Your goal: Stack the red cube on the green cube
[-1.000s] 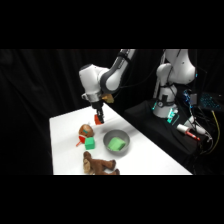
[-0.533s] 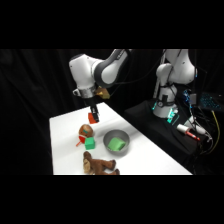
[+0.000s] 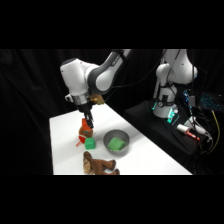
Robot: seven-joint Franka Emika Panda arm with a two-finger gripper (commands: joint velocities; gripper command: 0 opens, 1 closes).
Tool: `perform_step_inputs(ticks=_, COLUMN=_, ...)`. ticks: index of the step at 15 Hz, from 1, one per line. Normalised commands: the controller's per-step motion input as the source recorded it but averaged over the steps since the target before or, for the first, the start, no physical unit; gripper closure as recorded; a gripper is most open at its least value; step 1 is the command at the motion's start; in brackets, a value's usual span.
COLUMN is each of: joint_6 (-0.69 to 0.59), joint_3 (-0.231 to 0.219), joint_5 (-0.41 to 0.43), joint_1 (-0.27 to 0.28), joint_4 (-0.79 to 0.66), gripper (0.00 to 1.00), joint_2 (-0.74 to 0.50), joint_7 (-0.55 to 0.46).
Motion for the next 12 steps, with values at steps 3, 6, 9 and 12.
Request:
perform_step_inputs(ticks=3, joint_6=-0.05, joint_3=0.018, joint_5=-0.077, joint_1=0.040, joint_4=0.36, gripper=0.66, joint_2=0.24, joint_7=-0.05)
perform_step_inputs(ticks=6, joint_6=-0.05, joint_3=0.018, joint_5=-0.077, joint_1=0.042, joint_4=0.33, gripper=0.66, joint_2=0.21, joint_7=-0.05)
perform_step_inputs(ticks=9, joint_6=-0.01, joint_3=0.017, joint_5=-0.058, joint_1=0.022, joint_4=0.27, gripper=0.66, joint_2=0.19, joint_7=-0.06)
perform_step_inputs(ticks=12, joint_6=0.04, joint_3=0.012, joint_5=-0.039, joint_1=0.005, joint_4=0.20, gripper=0.66, joint_2=0.17, joint_7=-0.06)
